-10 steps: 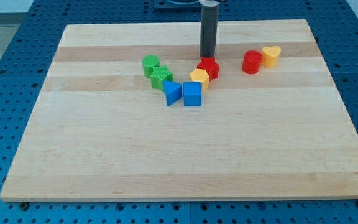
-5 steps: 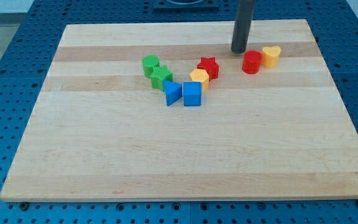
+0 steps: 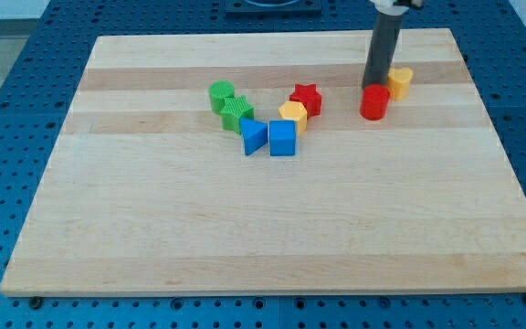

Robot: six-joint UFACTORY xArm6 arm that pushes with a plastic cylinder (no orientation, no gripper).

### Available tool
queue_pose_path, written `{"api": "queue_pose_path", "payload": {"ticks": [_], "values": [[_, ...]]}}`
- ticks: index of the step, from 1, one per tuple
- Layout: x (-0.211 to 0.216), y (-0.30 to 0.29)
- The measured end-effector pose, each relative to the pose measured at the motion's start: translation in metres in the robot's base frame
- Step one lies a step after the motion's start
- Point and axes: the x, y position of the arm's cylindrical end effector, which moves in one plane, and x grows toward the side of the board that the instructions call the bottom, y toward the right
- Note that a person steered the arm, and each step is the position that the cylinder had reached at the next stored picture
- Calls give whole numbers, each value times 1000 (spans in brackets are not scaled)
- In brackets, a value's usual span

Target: Push red circle towards a blue cube

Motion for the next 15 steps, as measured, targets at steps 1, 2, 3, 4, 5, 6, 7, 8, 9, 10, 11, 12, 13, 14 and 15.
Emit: {"api": "queue_pose_path", "payload": {"ticks": [1, 2, 3, 4, 5, 6, 7, 8, 9, 10, 11, 12, 13, 14, 15], "values": [[13, 10], [29, 15], [48, 15], [67, 18], [87, 21], [101, 21], [110, 20], [119, 16], [121, 11], [121, 11], [120, 11], [116, 11], [112, 11], [109, 10], [109, 7]]}}
